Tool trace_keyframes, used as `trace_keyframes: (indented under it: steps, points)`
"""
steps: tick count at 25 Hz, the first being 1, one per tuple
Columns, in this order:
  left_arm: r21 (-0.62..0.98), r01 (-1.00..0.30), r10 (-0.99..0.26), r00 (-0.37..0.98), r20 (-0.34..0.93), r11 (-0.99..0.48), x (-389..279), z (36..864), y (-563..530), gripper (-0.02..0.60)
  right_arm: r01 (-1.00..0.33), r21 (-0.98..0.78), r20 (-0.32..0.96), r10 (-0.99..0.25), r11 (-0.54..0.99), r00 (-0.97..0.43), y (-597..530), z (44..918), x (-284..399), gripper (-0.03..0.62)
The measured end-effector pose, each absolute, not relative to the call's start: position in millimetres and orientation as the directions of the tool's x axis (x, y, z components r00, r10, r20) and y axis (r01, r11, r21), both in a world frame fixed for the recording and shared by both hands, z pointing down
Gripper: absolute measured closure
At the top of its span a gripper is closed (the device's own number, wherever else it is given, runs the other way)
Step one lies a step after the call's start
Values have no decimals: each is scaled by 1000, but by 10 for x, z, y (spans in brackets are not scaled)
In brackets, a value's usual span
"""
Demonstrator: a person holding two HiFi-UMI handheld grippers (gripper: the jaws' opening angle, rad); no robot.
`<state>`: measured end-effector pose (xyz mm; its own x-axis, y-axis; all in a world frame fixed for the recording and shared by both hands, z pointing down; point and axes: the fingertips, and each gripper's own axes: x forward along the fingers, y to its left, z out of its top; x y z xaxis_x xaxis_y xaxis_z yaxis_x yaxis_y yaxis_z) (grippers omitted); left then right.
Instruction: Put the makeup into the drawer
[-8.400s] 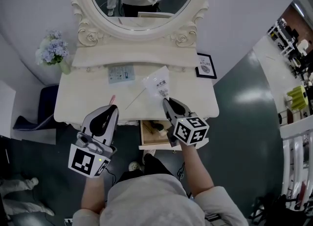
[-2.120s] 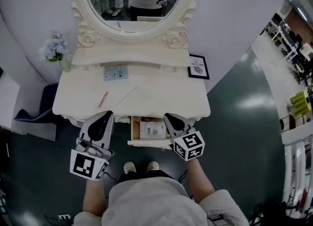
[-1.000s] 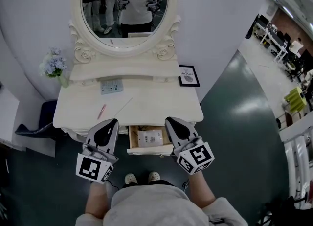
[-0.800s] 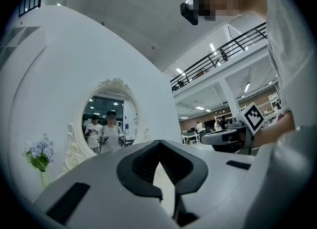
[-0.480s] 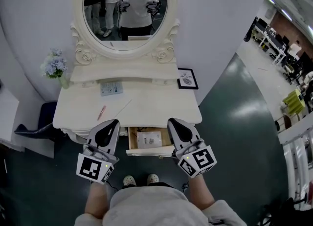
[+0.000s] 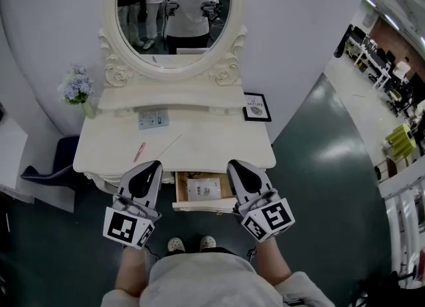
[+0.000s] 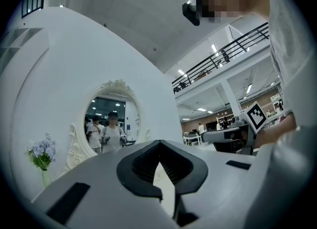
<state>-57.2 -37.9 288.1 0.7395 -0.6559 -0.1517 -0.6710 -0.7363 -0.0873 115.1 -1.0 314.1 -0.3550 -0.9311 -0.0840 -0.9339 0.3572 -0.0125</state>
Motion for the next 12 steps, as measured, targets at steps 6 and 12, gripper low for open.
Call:
trace_keyframes:
  steps: [6,12]
  points:
    - [-82,-679,-664,732,-153,-729,-601,2877,-370,569,-932,-10,-90,-929,362,-359,-5,3126,1138,569]
    - [-82,-682,-667,729,-153,-727,-595,2864,-369,569,-931,-11,-95,-927,366,-363,-12,3101,1139,569]
